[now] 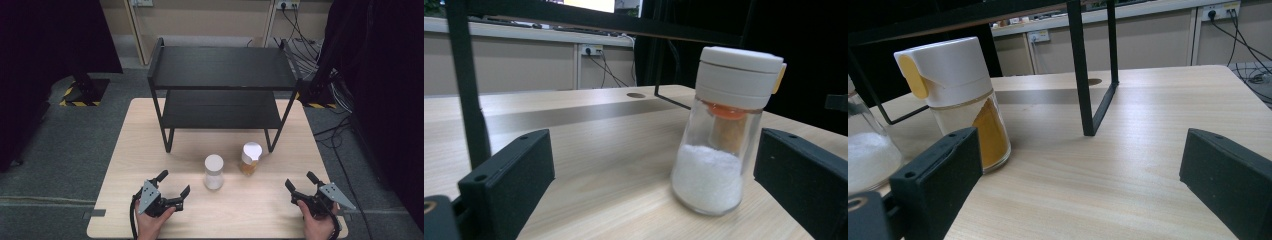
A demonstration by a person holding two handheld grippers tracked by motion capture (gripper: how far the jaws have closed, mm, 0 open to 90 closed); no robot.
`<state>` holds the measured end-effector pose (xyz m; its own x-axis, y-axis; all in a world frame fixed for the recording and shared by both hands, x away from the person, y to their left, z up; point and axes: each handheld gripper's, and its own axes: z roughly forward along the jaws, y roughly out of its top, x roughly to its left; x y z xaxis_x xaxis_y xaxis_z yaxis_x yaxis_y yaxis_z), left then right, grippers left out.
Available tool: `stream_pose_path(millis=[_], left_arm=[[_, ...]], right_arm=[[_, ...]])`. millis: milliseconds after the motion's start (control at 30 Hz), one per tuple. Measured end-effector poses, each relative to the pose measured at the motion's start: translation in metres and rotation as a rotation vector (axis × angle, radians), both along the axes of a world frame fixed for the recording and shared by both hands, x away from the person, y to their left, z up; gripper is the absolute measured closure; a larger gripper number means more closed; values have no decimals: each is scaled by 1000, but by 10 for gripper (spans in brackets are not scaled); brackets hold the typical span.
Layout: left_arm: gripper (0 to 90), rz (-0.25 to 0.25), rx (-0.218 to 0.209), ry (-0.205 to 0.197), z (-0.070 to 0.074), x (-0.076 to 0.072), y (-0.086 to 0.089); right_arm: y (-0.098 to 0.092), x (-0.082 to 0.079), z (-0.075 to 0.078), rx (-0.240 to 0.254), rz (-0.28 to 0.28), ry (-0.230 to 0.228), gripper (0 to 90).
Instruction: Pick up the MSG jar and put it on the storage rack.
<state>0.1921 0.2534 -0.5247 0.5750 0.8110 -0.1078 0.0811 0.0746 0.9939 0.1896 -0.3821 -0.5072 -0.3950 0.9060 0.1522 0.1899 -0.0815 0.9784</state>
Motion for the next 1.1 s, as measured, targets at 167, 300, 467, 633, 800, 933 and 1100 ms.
stream_pose_path(millis=[167,300,467,633,800,933,1100], left_arm=[[21,-28,17,-17,6,5,-9],[20,-58,31,-29,12,12,-18],[19,-80,57,-34,17,21,-29],[23,-95,74,-34,19,28,-39],[38,-112,89,-30,22,34,-45],[61,-119,97,-26,22,36,-50],[71,-129,96,-21,23,41,-54]], right_arm=[[1,0,1,-5,-3,5,38],[1,0,1,0,-4,5,38],[1,0,1,0,-4,7,38],[1,0,1,-2,-7,8,39],[1,0,1,0,-7,7,39],[1,0,1,1,-7,8,39],[1,1,1,0,-6,9,39]])
